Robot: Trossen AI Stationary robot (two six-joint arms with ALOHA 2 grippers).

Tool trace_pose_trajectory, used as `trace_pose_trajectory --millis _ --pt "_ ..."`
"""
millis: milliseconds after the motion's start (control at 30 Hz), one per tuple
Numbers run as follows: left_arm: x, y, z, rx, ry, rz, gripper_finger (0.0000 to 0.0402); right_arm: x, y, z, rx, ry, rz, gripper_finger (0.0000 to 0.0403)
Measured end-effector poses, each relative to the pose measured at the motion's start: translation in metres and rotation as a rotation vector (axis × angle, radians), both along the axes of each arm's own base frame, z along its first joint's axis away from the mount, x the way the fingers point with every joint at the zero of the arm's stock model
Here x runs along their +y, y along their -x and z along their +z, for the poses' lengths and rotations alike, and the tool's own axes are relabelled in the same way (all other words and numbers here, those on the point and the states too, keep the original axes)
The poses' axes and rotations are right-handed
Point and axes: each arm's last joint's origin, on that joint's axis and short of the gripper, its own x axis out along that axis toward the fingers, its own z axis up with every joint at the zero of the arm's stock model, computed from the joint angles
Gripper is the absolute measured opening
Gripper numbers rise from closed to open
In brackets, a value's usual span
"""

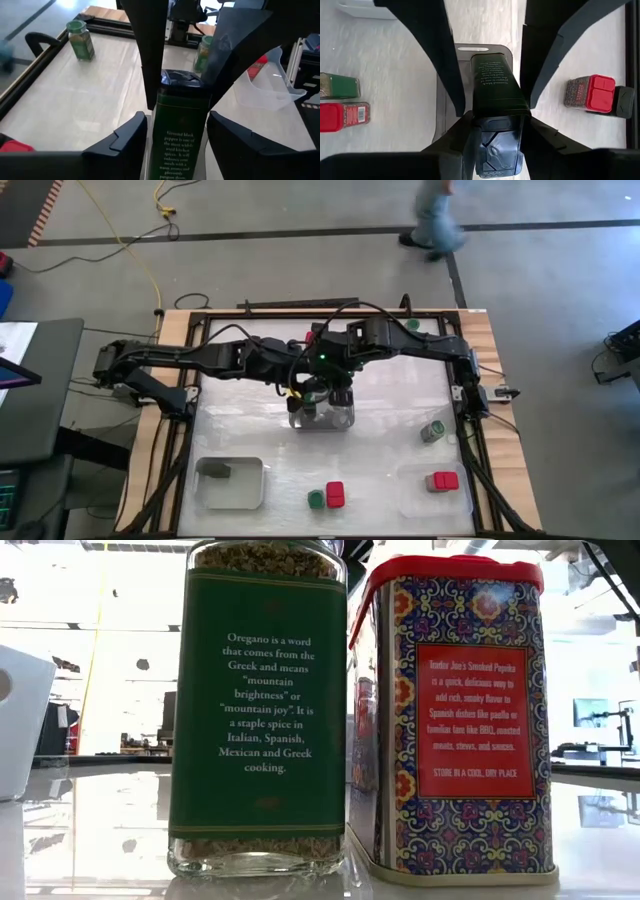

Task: Sort spices by type
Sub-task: Put the right black seasoning can into the grey bin

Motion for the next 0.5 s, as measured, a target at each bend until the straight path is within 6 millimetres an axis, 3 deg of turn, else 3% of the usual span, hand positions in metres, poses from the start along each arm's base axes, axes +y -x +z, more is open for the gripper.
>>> trace_pose_trajectory --millis 300,500 --pt "0.0001 0.0016 -0.0058 0.056 -0.002 0.002 0.013 0.0005 -0.0047 0.0027 -0.056 -0.004 0.0 0.0154" --pt "0.0002 0.0013 -0.0061 0.056 -0.003 0.003 0.012 0.0002 -0.0037 0.0019 -0.042 -0.002 0.011 0.0164"
